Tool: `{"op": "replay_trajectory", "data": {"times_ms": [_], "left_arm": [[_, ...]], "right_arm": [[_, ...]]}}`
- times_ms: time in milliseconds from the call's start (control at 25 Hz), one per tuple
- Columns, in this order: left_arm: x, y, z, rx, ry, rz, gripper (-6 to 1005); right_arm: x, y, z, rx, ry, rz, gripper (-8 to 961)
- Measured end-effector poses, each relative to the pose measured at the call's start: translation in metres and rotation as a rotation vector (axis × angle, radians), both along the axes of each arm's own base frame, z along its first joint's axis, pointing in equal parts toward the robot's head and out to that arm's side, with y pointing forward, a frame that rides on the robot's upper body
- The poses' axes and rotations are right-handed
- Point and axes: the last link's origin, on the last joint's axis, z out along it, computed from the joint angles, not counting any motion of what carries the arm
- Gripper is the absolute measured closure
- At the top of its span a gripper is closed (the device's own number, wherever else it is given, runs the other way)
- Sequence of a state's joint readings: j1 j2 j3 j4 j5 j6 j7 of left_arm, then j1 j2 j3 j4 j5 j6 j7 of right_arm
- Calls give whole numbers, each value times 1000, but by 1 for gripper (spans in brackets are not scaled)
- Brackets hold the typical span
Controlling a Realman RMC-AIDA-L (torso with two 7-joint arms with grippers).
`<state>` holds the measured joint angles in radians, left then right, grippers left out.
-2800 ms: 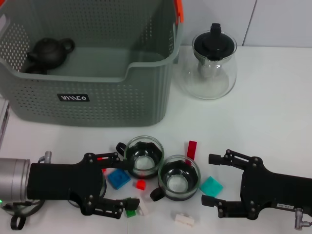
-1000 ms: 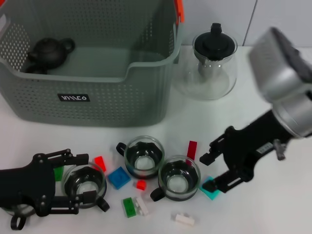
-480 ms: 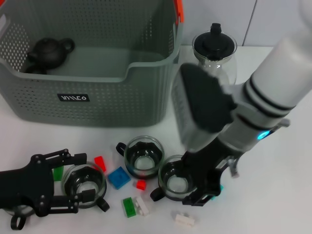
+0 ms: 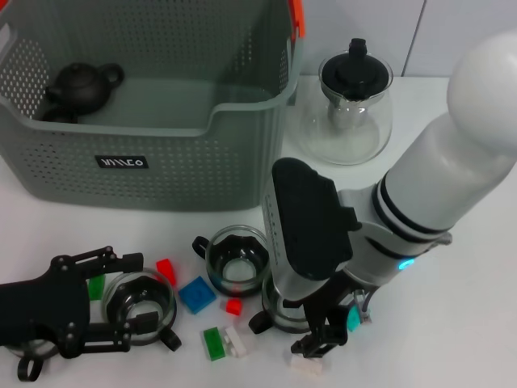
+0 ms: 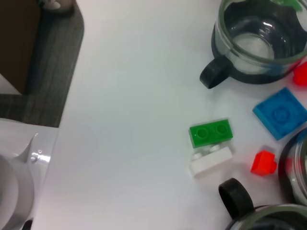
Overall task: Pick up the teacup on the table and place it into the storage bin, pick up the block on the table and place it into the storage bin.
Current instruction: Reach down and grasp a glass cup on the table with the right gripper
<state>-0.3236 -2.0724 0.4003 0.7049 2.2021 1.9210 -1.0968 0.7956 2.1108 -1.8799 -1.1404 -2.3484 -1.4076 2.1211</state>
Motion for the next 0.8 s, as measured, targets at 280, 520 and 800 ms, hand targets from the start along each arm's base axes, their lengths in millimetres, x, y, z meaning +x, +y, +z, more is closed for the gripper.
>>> {"op": "replay_trajectory", "data": {"times_ms": [280, 520, 800], "left_arm": [[1, 1, -1, -1, -1, -1, 141], [0, 1, -1, 0, 0, 3, 141], [0, 1, -1, 3, 2, 5, 141]], "right_arm": [[11, -2, -2, -1, -10, -11, 486], [10, 0, 1, 4, -1, -19, 561], [4, 2, 16, -6, 29, -56, 820]]}}
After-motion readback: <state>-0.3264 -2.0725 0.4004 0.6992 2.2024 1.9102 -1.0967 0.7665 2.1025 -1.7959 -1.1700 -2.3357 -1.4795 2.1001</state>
